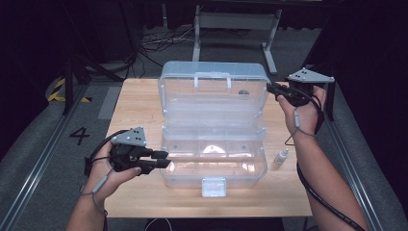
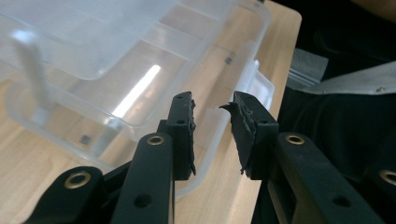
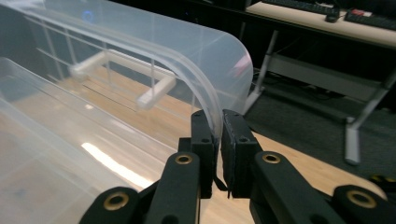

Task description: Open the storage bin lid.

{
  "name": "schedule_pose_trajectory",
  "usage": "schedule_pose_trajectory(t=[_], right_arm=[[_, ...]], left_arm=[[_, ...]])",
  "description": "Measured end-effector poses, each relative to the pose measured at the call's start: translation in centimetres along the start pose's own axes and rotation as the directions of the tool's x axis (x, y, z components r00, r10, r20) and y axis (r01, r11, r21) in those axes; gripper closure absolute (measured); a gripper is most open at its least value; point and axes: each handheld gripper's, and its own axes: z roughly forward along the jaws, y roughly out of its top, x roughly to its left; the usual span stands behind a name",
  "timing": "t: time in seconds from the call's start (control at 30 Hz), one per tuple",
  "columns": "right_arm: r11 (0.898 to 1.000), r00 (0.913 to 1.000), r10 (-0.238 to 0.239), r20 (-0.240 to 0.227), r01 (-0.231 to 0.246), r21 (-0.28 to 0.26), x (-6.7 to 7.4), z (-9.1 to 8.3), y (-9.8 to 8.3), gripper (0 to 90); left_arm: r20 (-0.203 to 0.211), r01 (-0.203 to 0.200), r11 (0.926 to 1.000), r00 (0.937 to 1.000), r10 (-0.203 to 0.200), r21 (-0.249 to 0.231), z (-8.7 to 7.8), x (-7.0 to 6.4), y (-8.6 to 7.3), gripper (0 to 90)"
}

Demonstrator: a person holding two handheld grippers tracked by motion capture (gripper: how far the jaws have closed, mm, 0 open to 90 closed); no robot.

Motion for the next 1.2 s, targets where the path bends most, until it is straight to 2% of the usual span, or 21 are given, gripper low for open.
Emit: schedule_pose_trajectory(t=[0.23,0.3,0.67,0.9,1.2], right_arm=[[0.999,0.9996,0.027,-0.009,-0.026,0.021,-0.6,0.9,0.5,84.6],[0.999,0.9996,0.027,-0.01,-0.027,0.017,-0.7,1.0,0.4,84.6],[0.998,0.9985,0.055,0.01,-0.055,-0.005,-0.7,1.4,0.1,85.0],[0.997,0.9963,0.082,0.028,-0.081,-0.019,-0.7,1.9,0.0,85.3],[0.993,0.9919,0.117,0.049,-0.115,-0.037,-0.9,2.8,-0.2,85.7]], left_arm=[[0.028,-0.003,0.9984,0.9996,0.002,0.057,1.3,0.5,-0.4,68.3],[0.023,-0.006,0.9967,0.9997,0.004,0.081,1.8,0.6,-0.5,65.1],[0.025,0.008,0.9895,0.9996,-0.012,0.144,3.7,1.2,-1.1,64.4],[0.036,0.018,0.9866,0.9991,-0.024,0.162,4.3,1.6,-1.5,64.3],[0.041,0.025,0.9863,0.9986,-0.032,0.163,4.5,1.8,-1.6,64.2]])
